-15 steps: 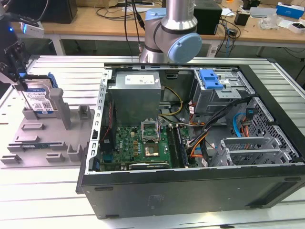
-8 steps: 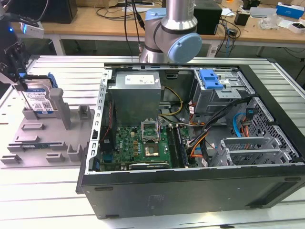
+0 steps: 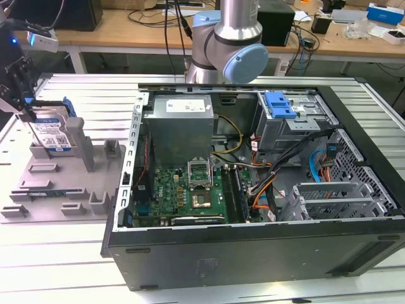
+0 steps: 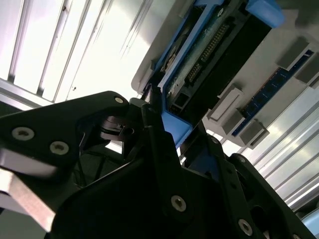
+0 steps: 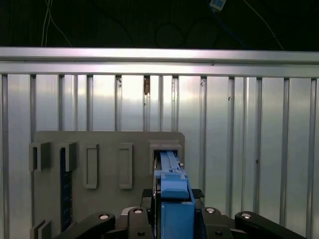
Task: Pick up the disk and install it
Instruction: 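Pick up the disk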
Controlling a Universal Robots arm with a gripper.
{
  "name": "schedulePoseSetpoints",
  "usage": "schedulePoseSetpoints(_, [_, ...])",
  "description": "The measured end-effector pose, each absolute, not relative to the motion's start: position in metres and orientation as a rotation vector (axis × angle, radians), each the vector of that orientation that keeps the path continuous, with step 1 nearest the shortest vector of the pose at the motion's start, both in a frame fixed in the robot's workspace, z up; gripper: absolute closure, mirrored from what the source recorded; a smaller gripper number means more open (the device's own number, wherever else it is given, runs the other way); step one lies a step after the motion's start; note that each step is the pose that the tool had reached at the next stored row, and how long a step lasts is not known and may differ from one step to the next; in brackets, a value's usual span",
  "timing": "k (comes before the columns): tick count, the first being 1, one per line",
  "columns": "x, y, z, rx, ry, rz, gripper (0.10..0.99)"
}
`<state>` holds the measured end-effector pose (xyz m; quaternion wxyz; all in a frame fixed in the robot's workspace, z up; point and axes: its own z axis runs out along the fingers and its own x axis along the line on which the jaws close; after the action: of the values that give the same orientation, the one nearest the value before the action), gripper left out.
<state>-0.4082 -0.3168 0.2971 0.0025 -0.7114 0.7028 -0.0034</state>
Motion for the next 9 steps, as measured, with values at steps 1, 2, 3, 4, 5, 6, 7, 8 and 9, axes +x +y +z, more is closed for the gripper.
schedulePoseSetpoints(1, [-0.4082,-0.317,0.2971,-2.231,2.204,-0.011,0.698])
schedulePoseSetpoints(2, [-0.4082,-0.317,0.2971,-2.231,2.204,-0.011,0.698])
schedulePoseSetpoints(3, [-0.4082,-0.3171,0.297,-2.231,2.204,-0.011,0.698])
schedulePoseSetpoints(4, [-0.4082,-0.3171,0.297,-2.231,2.204,-0.011,0.698])
schedulePoseSetpoints(5, [-0.4082,-0.3172,0.297,-2.231,2.204,-0.011,0.698])
schedulePoseSetpoints(6, [-0.4082,-0.3172,0.297,-2.231,2.204,-0.011,0.698])
schedulePoseSetpoints(7, [-0.4082,-0.3172,0.297,-2.231,2.204,-0.011,0.698])
schedulePoseSetpoints(8, [-0.4082,-0.3172,0.297,-2.231,2.204,-0.011,0.698])
schedulePoseSetpoints(9, [-0.4082,-0.3172,0.297,-2.231,2.204,-0.011,0.71])
